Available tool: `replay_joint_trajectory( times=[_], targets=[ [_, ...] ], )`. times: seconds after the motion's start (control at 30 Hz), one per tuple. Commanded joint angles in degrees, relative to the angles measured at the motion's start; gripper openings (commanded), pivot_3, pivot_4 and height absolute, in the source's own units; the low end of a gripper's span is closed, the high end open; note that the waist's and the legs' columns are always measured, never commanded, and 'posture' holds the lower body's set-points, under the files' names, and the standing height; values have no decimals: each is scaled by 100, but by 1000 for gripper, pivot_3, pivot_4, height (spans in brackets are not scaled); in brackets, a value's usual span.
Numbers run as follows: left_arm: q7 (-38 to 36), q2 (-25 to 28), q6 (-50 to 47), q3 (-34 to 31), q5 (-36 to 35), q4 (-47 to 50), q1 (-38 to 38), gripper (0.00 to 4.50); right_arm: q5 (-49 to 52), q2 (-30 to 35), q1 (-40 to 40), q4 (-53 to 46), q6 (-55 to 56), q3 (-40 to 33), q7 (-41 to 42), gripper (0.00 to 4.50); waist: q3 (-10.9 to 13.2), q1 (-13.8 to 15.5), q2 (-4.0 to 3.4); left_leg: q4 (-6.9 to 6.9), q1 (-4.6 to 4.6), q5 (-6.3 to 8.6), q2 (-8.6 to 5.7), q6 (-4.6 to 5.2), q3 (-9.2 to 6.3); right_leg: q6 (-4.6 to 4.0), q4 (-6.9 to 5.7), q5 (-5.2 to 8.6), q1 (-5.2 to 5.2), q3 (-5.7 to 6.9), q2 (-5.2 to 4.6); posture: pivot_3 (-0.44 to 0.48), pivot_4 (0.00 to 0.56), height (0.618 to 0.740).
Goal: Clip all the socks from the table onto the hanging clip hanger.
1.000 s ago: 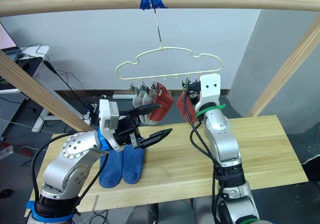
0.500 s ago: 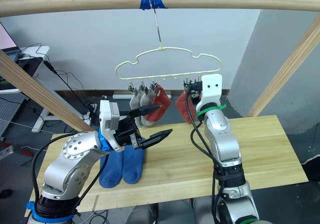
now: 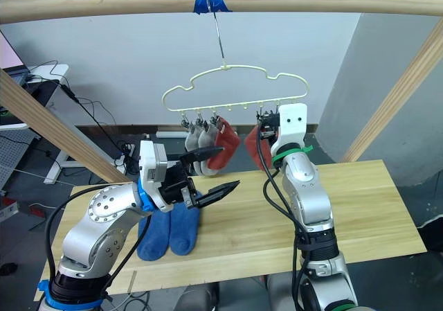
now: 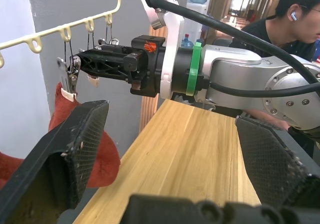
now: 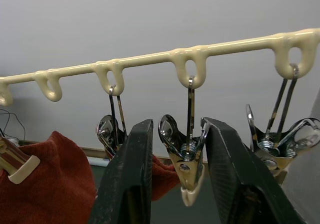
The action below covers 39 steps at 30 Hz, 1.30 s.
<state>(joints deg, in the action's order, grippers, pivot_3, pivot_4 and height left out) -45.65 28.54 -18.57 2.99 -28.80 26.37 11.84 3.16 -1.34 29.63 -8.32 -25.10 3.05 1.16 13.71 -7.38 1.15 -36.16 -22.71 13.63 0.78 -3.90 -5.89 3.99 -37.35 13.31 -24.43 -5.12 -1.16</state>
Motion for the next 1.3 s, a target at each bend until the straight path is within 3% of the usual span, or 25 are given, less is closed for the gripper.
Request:
replay_joint_trajectory(
  times=[0.03,0.3,1.2,1.3],
  targets=[
    [25,-46,109,-3,4,160,-13,4500,63,-56,69,-34,111,30,77,1562,0,0,0,0,0,0,0,0,0,0,-2,0,0,0,0,-77,195,740],
    [42,-59,123,4,27,171,-69,4500,514,-160,106,42,-28,-18,507,1562,0,0,0,-3,7,0,-1,0,1,0,-17,1,0,-2,0,-71,201,740],
    [92,-91,97,19,85,221,-85,4500,582,-222,174,34,134,-146,472,1562,0,11,0,-16,16,-1,-2,1,2,0,-42,2,1,-7,3,-66,201,740],
    [106,-99,86,31,79,228,-81,4500,582,-225,174,34,150,-156,478,611,0,11,0,-16,16,-1,-2,1,2,1,-42,2,1,-7,3,-67,199,740]
  ],
)
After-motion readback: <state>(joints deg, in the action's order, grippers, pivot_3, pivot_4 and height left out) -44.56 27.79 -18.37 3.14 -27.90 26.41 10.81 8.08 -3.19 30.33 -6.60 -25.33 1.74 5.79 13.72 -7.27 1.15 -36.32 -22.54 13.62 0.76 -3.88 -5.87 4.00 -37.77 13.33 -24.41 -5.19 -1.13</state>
